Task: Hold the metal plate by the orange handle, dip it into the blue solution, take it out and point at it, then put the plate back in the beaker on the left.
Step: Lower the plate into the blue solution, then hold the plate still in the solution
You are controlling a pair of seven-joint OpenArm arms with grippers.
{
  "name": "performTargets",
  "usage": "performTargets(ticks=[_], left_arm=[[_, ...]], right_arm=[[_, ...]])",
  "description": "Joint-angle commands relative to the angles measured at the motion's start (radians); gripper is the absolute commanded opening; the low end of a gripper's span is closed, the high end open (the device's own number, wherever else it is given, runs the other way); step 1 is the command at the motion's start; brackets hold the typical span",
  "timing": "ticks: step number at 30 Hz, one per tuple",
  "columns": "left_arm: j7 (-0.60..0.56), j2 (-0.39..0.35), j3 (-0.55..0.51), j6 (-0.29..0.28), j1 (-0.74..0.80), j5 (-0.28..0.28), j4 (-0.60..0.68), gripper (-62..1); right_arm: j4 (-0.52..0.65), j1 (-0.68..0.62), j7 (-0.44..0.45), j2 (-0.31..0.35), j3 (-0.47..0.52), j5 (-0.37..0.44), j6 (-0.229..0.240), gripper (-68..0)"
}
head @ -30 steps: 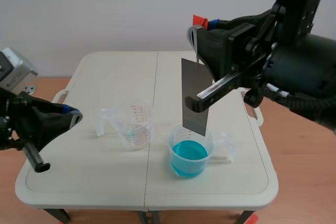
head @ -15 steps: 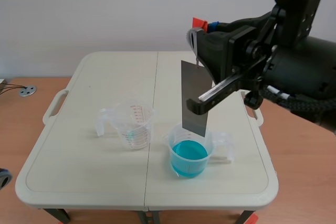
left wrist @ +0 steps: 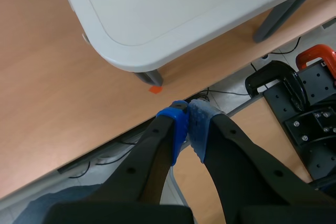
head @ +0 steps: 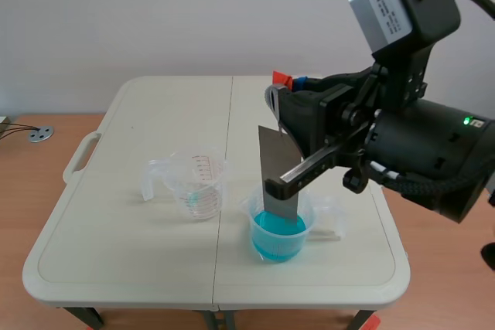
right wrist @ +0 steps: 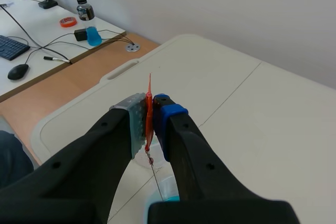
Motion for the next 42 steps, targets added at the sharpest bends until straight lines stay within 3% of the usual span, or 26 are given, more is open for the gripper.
performTargets(ticks=[1, 32, 42], left_arm=[[-0.026, 0.005, 0.000, 0.022, 0.005, -0.006, 0.011, -59.3], [0.005, 0.010, 0.000, 0.033, 0.007, -0.006, 0.007, -59.3], [0.005, 0.010, 0.000, 0.033, 0.006, -0.006, 0.007, -59.3]], right_arm=[[0.000, 0.014, 0.019, 0.003, 0.001, 0.018, 0.000, -66.2], [-0.282, 0.098, 0.056, 0.003, 0.002, -0.007, 0.000, -66.2], [-0.309, 0.098, 0.056, 0.003, 0.002, -0.043, 0.000, -66.2]])
